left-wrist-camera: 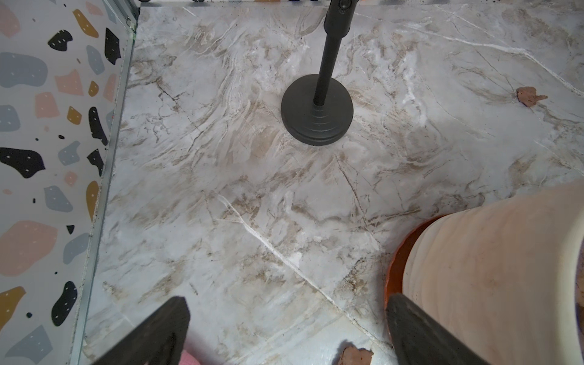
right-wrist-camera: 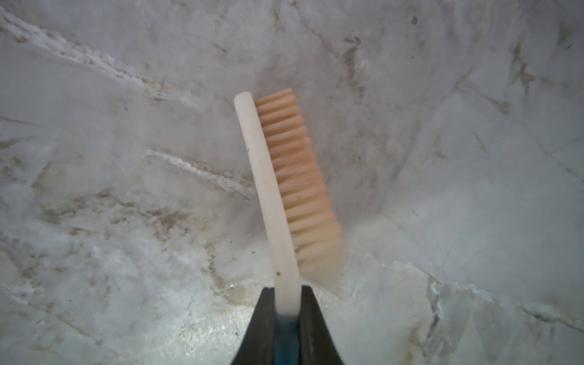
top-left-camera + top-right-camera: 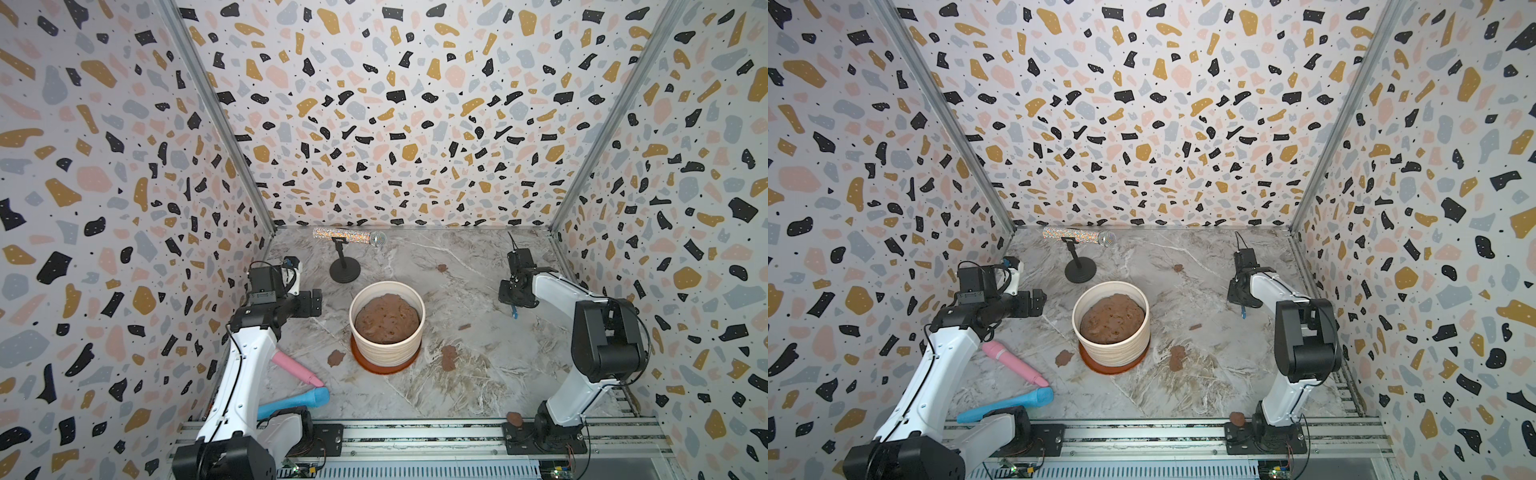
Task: Scrub the dried mud off the ceramic pot
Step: Place the brush at the center of the board.
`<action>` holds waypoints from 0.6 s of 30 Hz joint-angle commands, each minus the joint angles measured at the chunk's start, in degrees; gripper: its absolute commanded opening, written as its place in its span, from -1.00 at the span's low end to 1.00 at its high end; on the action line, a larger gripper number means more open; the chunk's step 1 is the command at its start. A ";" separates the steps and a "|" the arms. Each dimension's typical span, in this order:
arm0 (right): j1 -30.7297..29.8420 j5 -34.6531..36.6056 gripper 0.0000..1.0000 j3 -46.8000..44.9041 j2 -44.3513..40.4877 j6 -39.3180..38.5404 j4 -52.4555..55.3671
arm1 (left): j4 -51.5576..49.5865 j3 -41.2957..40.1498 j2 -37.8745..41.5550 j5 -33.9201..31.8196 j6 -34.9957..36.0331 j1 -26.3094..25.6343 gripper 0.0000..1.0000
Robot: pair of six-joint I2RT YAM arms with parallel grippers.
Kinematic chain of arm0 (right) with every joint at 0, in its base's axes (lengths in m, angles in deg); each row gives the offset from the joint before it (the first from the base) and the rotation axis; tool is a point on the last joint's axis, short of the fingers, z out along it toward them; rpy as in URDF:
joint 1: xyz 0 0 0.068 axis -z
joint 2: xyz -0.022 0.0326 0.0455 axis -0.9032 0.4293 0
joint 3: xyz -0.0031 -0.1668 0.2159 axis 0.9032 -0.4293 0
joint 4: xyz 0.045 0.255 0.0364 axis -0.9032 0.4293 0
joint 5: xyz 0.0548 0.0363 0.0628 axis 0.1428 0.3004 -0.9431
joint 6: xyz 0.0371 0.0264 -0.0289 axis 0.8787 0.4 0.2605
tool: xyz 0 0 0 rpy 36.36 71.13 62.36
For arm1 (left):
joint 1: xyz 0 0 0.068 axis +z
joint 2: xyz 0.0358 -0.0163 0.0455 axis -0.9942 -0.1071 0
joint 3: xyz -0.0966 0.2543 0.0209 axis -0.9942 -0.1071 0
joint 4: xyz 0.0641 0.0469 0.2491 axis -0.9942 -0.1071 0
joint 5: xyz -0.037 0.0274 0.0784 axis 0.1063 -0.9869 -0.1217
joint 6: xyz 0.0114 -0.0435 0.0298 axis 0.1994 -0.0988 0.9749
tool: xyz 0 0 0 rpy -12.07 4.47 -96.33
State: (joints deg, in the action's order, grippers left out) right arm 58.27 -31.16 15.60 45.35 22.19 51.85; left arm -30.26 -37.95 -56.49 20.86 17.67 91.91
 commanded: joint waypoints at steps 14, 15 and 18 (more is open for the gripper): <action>0.23 0.41 -0.01 -4.05 -14.29 -4.45 -1.57 | 27.14 -11.96 -4.14 1.11 -4.68 -1.43 1.00; 0.24 0.75 0.17 -4.15 -16.31 -5.10 -1.91 | 28.69 -12.63 -4.51 1.07 -4.49 -1.77 0.99; 0.46 1.93 0.62 -6.39 -22.53 -7.22 -4.64 | 35.89 -15.80 -5.00 3.45 -3.25 -3.01 0.99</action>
State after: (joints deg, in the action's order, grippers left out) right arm 58.40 -30.99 10.77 27.47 17.01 49.79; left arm -5.39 -51.42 -61.19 22.54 13.95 89.96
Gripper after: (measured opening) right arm 0.782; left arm 0.997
